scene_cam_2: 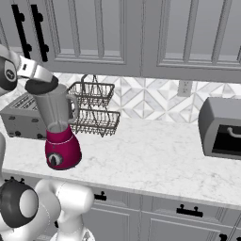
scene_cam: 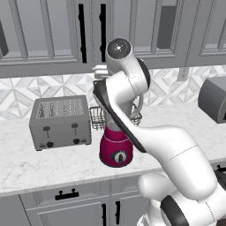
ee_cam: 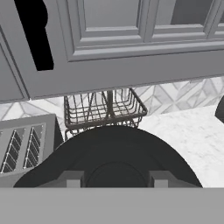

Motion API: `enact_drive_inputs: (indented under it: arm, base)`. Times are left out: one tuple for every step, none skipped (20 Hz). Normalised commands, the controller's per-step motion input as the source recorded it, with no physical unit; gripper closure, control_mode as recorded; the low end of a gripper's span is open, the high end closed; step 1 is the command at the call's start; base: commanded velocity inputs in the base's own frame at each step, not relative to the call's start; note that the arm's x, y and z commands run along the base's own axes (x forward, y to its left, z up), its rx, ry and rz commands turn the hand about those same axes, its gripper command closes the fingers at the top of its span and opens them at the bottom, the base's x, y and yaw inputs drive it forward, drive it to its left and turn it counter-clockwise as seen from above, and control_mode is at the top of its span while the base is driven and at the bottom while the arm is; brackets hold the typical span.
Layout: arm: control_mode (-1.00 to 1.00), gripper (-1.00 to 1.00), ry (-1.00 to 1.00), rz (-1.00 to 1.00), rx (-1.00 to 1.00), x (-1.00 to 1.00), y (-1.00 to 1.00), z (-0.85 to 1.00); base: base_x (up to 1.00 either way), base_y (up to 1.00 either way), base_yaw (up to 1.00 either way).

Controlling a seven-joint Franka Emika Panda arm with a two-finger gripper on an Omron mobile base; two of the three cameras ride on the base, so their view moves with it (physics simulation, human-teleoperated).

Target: Close the lid blender by securely placing the lid on top.

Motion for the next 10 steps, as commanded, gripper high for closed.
enact_drive_inputs:
  arm:
    - [-1.00,1.00,0.00,-0.04,0.00,0.00,0.00,-0.02]
    - [-1.00,1.00,0.00,-0.04,0.00,0.00,0.00,-0.02]
    - [-1.00,1.00,0.00,-0.04,0.00,0.00,0.00,-0.04]
    - [-1.00,1.00,0.00,-0.04,0.00,0.00,0.00,-0.06]
    - [-1.00,1.00,0.00,-0.04,0.00,0.00,0.00,-0.07]
    - [-1.00,1.00,0.00,-0.04,0.00,0.00,0.00,-0.09]
    - [-1.00,1.00,0.00,-0.04,0.00,0.00,0.00,-0.11]
    - [-1.00,1.00,0.00,-0.04,0.00,0.00,0.00,-0.11]
    - [-1.00,1.00,0.00,-0.04,0.00,0.01,0.00,-0.11]
    - [-1.00,1.00,0.00,-0.04,0.00,0.03,0.00,-0.12]
  base:
    - [0.00,0.00,0.00]
    - [0.00,0.00,0.00]
    - [0.00,0.00,0.00]
    - [0.00,0.00,0.00]
    - [0.00,0.00,0.00]
    - [0.00,0.00,0.00]
    - [0.00,0.00,0.00]
    - [0.00,0.00,0.00]
    - [0.00,0.00,0.00]
    - [0.00,0.00,0.00]
